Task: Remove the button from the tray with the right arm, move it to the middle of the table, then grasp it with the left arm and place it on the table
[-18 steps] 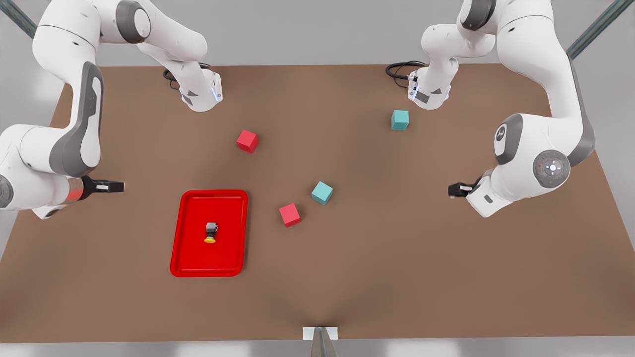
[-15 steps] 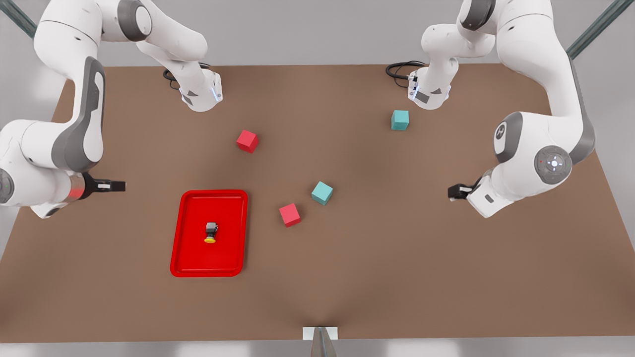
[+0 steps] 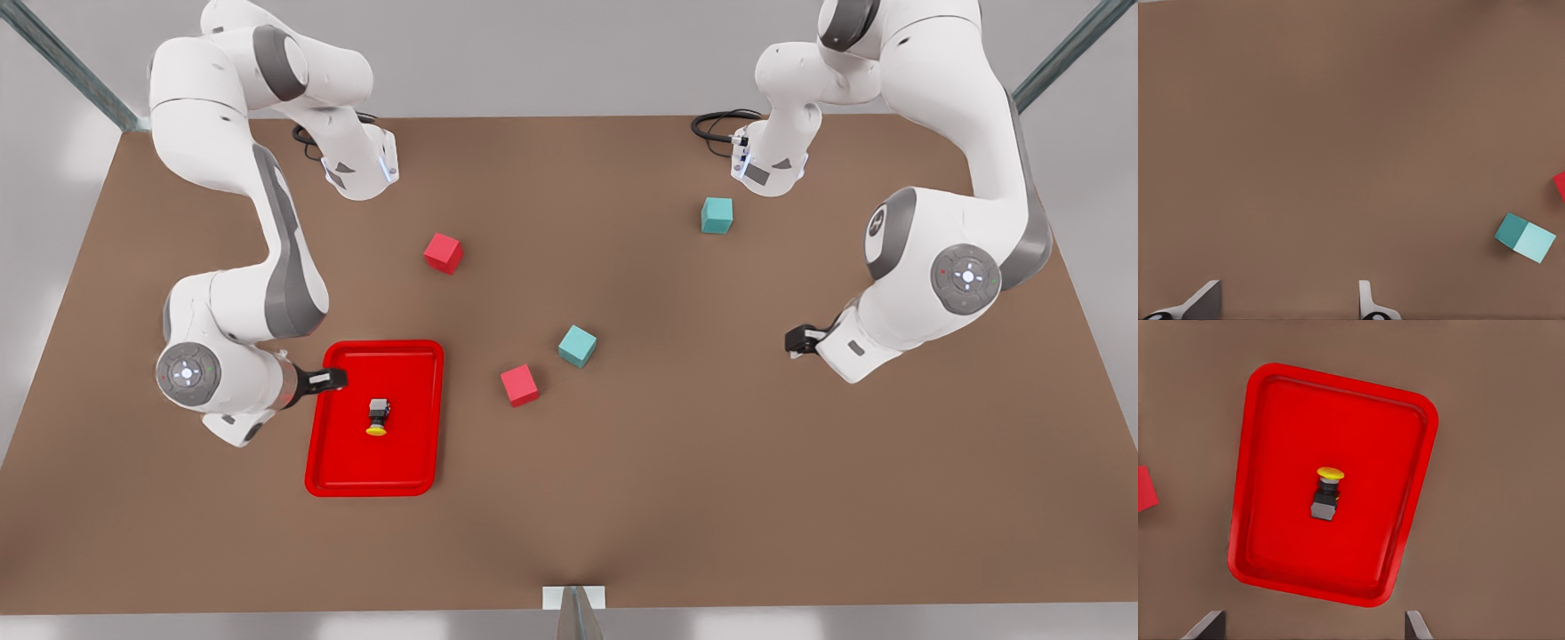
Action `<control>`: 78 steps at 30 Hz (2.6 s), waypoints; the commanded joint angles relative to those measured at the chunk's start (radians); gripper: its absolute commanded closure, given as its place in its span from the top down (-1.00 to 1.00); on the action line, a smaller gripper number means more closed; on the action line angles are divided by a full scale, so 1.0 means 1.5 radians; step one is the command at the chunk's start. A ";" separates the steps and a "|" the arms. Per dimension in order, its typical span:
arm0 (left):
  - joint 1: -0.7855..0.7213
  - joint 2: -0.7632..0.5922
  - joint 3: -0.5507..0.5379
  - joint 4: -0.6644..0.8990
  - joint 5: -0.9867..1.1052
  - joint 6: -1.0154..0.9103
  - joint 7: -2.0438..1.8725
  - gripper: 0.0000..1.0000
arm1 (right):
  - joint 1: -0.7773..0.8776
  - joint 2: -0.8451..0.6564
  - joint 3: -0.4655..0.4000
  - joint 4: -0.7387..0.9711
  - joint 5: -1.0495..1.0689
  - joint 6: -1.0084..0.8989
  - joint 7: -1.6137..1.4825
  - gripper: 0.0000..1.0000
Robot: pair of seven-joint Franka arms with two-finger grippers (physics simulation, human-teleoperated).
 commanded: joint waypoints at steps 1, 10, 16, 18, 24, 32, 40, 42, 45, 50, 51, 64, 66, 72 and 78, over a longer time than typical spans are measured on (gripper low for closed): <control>-0.001 0.000 0.000 0.000 0.002 -0.004 -0.043 1.00 | 0.016 0.022 0.001 -0.002 0.002 0.138 0.110 1.00; -0.009 0.033 -0.001 0.005 0.025 0.008 -0.043 1.00 | 0.047 0.076 -0.003 -0.005 -0.006 0.211 0.346 1.00; -0.016 0.044 0.000 -0.001 0.026 0.030 -0.043 1.00 | -0.018 0.061 0.003 -0.142 -0.020 0.287 0.293 1.00; -0.016 0.049 0.000 -0.002 0.027 0.031 -0.043 1.00 | -0.032 0.027 0.008 -0.217 -0.021 0.336 0.292 1.00; -0.016 0.058 0.000 -0.005 0.036 0.032 -0.043 1.00 | -0.090 0.028 0.075 -0.300 -0.057 0.441 0.290 1.00; -0.015 0.078 -0.001 -0.002 0.054 0.034 -0.043 1.00 | -0.120 0.061 0.114 -0.309 -0.083 0.469 0.296 1.00; -0.014 0.093 0.000 -0.007 0.054 0.054 -0.043 1.00 | -0.117 0.067 0.114 -0.309 -0.091 0.470 0.299 1.00; -0.015 0.093 0.000 -0.007 0.054 0.054 -0.043 1.00 | -0.117 0.069 0.114 -0.310 -0.091 0.471 0.300 1.00; -0.015 0.092 -0.001 -0.007 0.054 0.054 -0.043 1.00 | -0.116 0.078 0.114 -0.309 -0.092 0.480 0.300 1.00; -0.014 0.098 -0.001 -0.006 0.054 0.057 -0.043 1.00 | -0.126 0.077 0.115 -0.326 -0.144 0.480 0.300 1.00; -0.014 0.103 -0.001 -0.005 0.054 0.057 -0.043 1.00 | -0.124 0.077 0.114 -0.328 -0.144 0.481 0.300 1.00; -0.014 0.108 -0.001 -0.003 0.054 0.057 -0.043 1.00 | -0.122 0.103 0.114 -0.327 -0.158 0.491 0.300 1.00; -0.014 0.108 -0.001 -0.003 0.054 0.057 -0.043 1.00 | -0.120 0.102 0.115 -0.321 -0.158 0.490 0.300 1.00; -0.015 0.107 -0.001 -0.003 0.054 0.057 -0.043 1.00 | -0.122 0.105 0.114 -0.321 -0.158 0.490 0.301 0.48; -0.014 0.107 -0.001 -0.003 0.054 0.057 -0.043 1.00 | -0.124 0.104 0.115 -0.322 -0.158 0.490 0.300 0.26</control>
